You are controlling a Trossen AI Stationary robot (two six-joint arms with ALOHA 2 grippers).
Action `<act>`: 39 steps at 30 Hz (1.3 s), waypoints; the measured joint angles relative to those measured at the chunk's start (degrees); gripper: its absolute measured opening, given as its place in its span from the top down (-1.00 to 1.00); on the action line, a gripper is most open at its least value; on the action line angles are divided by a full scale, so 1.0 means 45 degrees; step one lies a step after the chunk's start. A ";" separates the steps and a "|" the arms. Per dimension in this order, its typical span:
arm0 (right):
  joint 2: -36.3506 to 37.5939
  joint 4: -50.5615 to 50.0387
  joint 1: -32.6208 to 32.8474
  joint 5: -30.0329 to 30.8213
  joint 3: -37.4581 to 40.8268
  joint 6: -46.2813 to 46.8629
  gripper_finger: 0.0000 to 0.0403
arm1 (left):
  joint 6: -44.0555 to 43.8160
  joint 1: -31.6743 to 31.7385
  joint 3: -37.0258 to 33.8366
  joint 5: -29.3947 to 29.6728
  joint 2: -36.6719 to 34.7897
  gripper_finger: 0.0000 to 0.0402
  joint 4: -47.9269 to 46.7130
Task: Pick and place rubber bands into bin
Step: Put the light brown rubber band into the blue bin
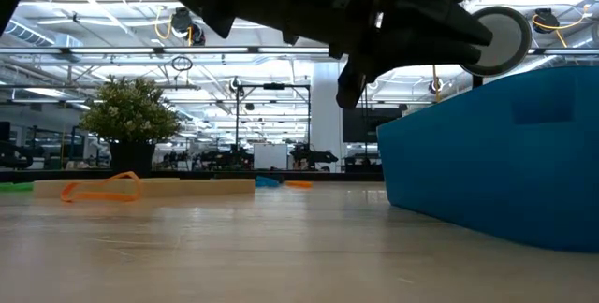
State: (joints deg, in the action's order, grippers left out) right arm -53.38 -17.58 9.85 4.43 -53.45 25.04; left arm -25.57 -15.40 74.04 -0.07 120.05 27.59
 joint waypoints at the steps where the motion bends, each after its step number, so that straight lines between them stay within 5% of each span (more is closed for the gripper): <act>1: 0.0004 0.0000 -0.0001 0.0000 0.0000 0.0000 0.35 | -0.0135 0.0000 0.0000 -0.0004 0.0000 0.57 0.0069; 7: 0.0000 0.0034 -0.0001 0.0003 0.0000 -0.0013 0.35 | 0.0286 0.0166 -0.0005 -0.1752 -0.0819 0.12 -0.0019; 11: 0.0000 0.0044 -0.0001 0.0000 0.0000 -0.0030 0.35 | 0.1605 0.0623 -0.0005 -0.3698 -0.2369 -0.13 -0.2381; 15: 0.0000 0.0217 -0.0001 0.0023 0.0005 -0.0096 0.35 | 0.2400 0.0970 -0.0005 -0.3874 -0.4355 -0.27 -0.5351; 24: 0.0000 0.0709 -0.0001 0.0053 0.0005 -0.0141 0.35 | 0.3939 0.1146 0.0000 -0.3640 -0.8139 -0.35 -1.0299; 35: 0.0004 0.0803 -0.0011 0.0112 0.0005 -0.0476 0.35 | 0.4859 0.1064 -0.0005 -0.3960 -1.0288 -0.35 -1.1489; 39: 0.0004 0.0811 -0.0045 0.0675 0.0005 -0.0482 0.35 | 0.4571 0.1060 0.0000 -0.2877 -1.0293 -0.35 -1.2276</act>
State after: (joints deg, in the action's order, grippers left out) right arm -53.36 -13.93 9.65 7.46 -53.43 22.87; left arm -5.00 -10.63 74.04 -13.02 73.73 -27.65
